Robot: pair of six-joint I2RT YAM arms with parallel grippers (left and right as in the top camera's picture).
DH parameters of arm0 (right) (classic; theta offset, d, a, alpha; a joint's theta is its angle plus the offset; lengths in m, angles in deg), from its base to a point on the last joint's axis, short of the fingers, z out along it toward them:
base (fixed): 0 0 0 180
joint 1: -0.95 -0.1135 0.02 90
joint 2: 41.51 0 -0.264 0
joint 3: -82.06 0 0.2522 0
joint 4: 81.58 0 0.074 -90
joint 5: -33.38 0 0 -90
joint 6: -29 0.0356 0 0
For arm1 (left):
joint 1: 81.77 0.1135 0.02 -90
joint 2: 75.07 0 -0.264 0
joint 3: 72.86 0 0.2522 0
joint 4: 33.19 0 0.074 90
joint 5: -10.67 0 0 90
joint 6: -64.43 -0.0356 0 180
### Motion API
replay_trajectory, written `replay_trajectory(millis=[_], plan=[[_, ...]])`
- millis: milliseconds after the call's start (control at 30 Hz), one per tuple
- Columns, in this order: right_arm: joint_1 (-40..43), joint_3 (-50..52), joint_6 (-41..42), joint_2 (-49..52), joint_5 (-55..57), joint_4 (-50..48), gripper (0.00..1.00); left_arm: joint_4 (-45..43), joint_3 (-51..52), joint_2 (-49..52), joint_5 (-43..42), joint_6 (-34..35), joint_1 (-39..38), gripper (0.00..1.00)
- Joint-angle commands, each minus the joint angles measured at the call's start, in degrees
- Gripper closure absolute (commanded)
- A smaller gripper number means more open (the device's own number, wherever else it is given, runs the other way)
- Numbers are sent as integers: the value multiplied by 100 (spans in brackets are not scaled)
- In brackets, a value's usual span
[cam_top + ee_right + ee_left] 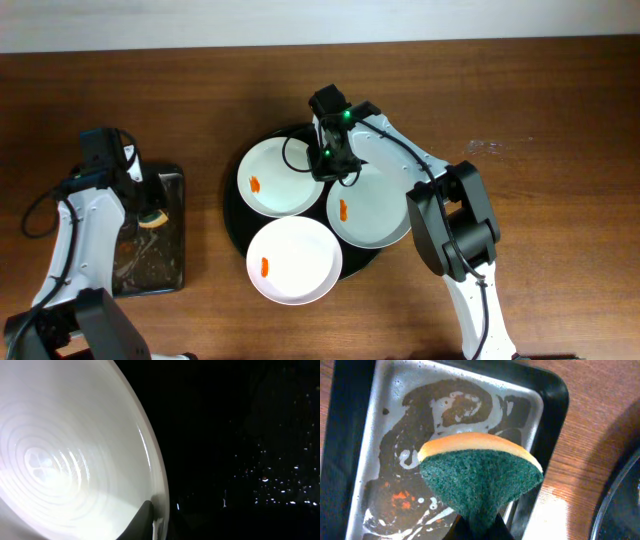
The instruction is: Clean dirty plates on tray and stack at the side
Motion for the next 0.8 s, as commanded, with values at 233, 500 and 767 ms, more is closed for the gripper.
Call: replay_trajectory(millis=[233,500,767], plan=[[0,125,28,127,50,155,89,-1919,-149,748,-1690,802,-2417,100],[0,125,201,127,-249,173,91,-2433,-149,1932,-1274,1587,-2942,100],[0,125,225,127,-293,240,94,-1506,-232,2374,887,1386,-2944,100]])
